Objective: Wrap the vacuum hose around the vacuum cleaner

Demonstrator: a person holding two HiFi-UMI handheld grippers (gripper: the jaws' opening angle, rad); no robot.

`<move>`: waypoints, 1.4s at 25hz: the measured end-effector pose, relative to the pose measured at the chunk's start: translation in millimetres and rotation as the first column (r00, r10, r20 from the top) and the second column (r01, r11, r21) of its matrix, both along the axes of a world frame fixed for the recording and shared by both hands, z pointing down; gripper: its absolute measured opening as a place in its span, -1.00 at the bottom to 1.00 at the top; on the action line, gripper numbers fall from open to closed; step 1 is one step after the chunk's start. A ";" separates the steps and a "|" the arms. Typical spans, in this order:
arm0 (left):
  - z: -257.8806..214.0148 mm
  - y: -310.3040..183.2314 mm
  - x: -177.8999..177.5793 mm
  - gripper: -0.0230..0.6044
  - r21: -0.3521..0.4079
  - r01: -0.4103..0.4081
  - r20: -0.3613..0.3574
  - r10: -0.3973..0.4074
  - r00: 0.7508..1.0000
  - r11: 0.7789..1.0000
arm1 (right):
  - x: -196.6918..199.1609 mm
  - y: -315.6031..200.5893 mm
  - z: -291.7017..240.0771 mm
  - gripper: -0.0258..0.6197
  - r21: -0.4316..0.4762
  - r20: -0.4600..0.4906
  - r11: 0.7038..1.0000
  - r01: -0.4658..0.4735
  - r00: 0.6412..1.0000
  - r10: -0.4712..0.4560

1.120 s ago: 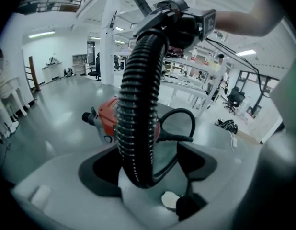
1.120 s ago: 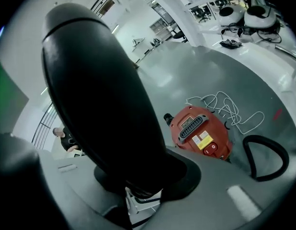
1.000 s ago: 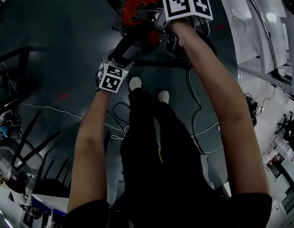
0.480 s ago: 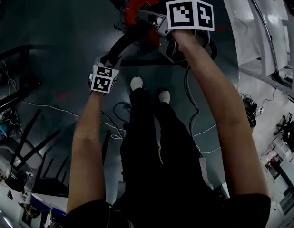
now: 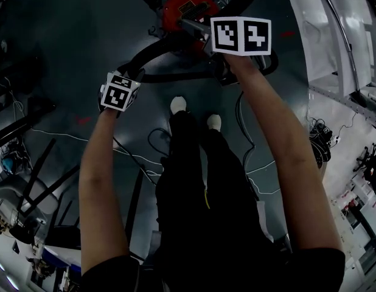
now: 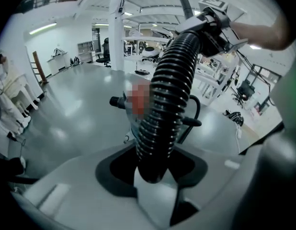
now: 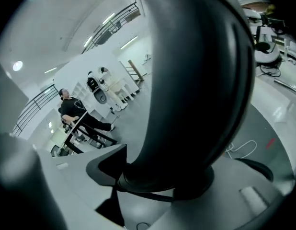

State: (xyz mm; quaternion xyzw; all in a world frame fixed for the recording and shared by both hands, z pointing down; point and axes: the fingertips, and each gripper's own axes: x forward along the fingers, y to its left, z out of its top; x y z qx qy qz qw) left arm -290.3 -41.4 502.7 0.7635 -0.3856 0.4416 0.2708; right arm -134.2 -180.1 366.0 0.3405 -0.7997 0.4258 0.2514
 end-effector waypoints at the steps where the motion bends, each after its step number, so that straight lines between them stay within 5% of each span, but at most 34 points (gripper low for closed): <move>1: -2.7 -5.4 -2.7 -0.37 0.002 -0.013 0.011 0.013 1.000 1.000 | 6.9 -2.0 2.6 -0.01 -0.014 0.000 0.999 -0.040 0.999 0.040; 4: -11.8 -20.9 -11.0 -0.37 0.008 -0.021 0.030 0.021 0.999 1.000 | 32.8 -4.4 15.3 0.09 -0.106 0.025 0.981 -0.163 0.986 0.167; 6: -17.4 -31.0 -16.8 -0.37 -0.005 0.007 0.020 -0.007 1.000 1.000 | 41.4 1.9 22.9 0.08 -0.124 0.003 0.982 -0.142 0.990 0.144; 10: -31.7 -59.2 -13.1 -0.37 -0.039 0.049 -0.038 -0.050 0.998 0.998 | 30.0 25.3 27.9 0.02 -0.047 -0.121 0.994 0.102 0.987 -0.107; 13: -39.7 -77.5 -6.7 -0.37 -0.079 0.059 -0.064 -0.064 0.996 0.995 | 12.0 33.0 20.0 -0.04 0.103 -0.244 0.946 0.306 0.930 -0.274; 17: -46.0 -82.7 4.5 -0.37 -0.150 -0.037 -0.063 0.027 0.998 0.988 | -10.2 27.0 7.9 -0.03 0.248 -0.350 0.851 0.463 0.862 -0.367; 24: -58.4 -86.0 34.8 -0.37 -0.156 -0.264 -0.067 0.256 0.964 0.952 | -30.6 3.8 8.2 0.00 0.277 -0.448 0.796 0.538 0.805 -0.388; 28: -64.8 -94.2 57.4 -0.37 -0.159 -0.318 -0.088 0.308 0.947 0.935 | -26.5 -4.7 11.8 0.02 0.306 -0.567 0.682 0.664 0.703 -0.430; 35: -68.6 -98.7 84.7 -0.36 -0.203 -0.406 -0.141 0.384 0.913 0.891 | -18.2 -15.2 31.7 0.02 0.220 -0.785 0.382 0.898 0.395 -0.477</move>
